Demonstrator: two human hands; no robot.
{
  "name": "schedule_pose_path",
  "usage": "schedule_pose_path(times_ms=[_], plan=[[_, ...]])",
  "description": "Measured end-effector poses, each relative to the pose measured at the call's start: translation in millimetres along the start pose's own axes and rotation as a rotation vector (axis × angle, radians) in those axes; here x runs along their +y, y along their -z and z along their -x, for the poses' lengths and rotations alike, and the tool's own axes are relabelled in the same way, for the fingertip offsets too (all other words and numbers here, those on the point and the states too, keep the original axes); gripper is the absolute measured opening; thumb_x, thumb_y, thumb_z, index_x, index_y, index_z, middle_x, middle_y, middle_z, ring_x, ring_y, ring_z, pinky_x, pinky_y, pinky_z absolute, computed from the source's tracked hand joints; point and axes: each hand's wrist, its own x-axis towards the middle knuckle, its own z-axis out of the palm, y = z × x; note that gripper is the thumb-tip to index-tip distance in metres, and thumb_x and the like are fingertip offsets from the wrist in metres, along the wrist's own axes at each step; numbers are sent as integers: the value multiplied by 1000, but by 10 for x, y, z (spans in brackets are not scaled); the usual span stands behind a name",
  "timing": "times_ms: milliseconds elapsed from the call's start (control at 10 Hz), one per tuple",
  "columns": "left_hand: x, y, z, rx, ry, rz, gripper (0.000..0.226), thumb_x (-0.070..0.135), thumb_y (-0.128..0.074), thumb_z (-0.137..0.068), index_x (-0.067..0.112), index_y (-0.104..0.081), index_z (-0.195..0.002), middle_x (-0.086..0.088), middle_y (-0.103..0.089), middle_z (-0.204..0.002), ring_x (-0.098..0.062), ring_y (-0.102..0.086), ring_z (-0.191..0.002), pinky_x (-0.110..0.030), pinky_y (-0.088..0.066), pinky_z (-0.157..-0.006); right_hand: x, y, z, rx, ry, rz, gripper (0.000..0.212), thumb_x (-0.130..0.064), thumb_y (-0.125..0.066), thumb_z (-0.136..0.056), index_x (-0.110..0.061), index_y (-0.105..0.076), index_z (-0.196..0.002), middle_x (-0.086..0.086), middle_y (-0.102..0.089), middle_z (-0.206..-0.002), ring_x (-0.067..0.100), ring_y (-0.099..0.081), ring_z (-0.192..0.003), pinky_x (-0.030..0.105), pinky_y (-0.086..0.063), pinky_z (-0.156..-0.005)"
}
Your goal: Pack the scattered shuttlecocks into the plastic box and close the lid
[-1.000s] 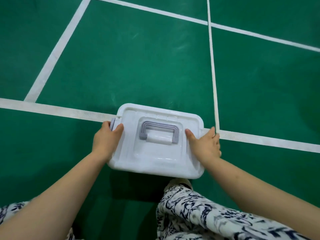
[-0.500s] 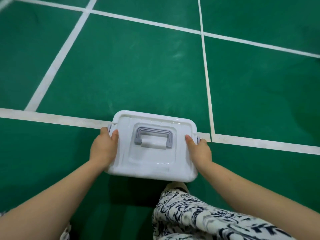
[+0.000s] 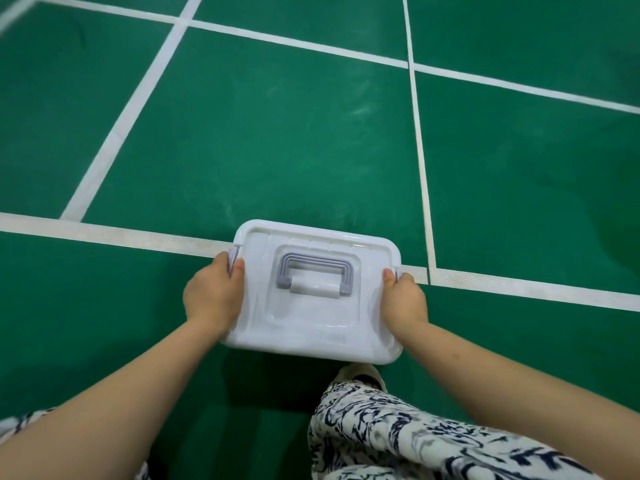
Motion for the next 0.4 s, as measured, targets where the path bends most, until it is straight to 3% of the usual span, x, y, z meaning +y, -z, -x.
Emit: schedule_pose_path(times_ms=[100, 200, 300, 400], plan=[[53, 12, 9, -22, 10, -61, 31, 32, -33, -95, 6, -51, -97, -20, -60, -99, -35, -53, -83, -38, -40, -66, -100, 5, 24, -12, -44, 72, 43, -31, -27, -100, -2, -34, -132, 20, -48, -132, 37, -47, -117, 39, -38, -84], [197, 59, 91, 38, -71, -39, 42, 25, -42, -91, 6, -40, -129, -15, -44, -133, -36, -43, -115, -45, -38, -89, -290, -10, 123, 113, 140, 170, 56, -29, -38, -96, -13, -16, -145, 9, -23, -152, 30, -26, -137, 44, -27, -106], [406, 130, 152, 90, -279, -29, 48, 22, -47, -89, 15, -38, -136, -7, -40, -142, -28, -33, -130, -44, -29, -102, -468, -34, 224, 144, 410, 203, 52, -26, -41, -94, -19, -25, -143, 2, -27, -151, 23, -22, -138, 43, -20, -110], [601, 245, 110, 47, -439, -3, 43, 18, -45, -90, 21, -46, -133, -1, -46, -139, -24, -32, -132, -41, -28, -103, -621, 17, 219, 108, 566, 329, 47, -20, -39, -92, -22, -34, -139, -1, -37, -145, 20, -26, -135, 42, -14, -113]])
